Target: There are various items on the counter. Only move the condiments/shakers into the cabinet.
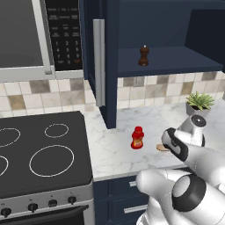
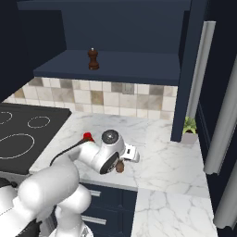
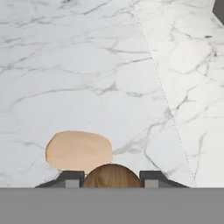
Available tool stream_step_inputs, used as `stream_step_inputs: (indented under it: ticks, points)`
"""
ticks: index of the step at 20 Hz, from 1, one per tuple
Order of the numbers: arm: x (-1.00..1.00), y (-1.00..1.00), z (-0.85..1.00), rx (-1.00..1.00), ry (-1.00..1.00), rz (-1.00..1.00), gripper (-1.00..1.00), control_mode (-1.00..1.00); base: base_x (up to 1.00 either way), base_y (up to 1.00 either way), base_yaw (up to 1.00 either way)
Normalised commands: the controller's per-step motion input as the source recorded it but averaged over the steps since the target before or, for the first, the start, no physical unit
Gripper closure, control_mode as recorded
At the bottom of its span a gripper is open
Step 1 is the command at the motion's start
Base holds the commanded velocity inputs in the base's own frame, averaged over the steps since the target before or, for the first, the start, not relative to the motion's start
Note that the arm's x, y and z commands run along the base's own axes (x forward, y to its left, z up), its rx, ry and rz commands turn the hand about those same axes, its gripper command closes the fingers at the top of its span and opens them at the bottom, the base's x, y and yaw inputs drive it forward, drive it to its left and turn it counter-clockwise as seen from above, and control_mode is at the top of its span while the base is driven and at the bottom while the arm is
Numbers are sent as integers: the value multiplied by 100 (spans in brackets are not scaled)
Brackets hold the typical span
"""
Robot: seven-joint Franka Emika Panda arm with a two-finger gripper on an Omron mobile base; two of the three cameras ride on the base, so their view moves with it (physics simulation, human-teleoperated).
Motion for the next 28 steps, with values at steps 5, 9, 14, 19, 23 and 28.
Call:
stream_step_inputs:
  ticks: [5, 9, 14, 19, 23, 28]
  points:
    - [-25, 0, 99, 0, -34, 0, 100, -100, 0, 0, 0]
    - [-24, 0, 100, 0, -39, 0, 100, -100, 0, 0, 0]
    - [-15, 0, 100, 0, -21, 0, 100, -100, 0, 0, 0]
    - [-10, 0, 100, 0, -14, 0, 100, -100, 0, 0, 0]
    - [-11, -1, 100, 0, -6, 0, 100, -100, 0, 0, 0]
    - [-16, -2, 100, 0, -4, 0, 100, -100, 0, 0, 0]
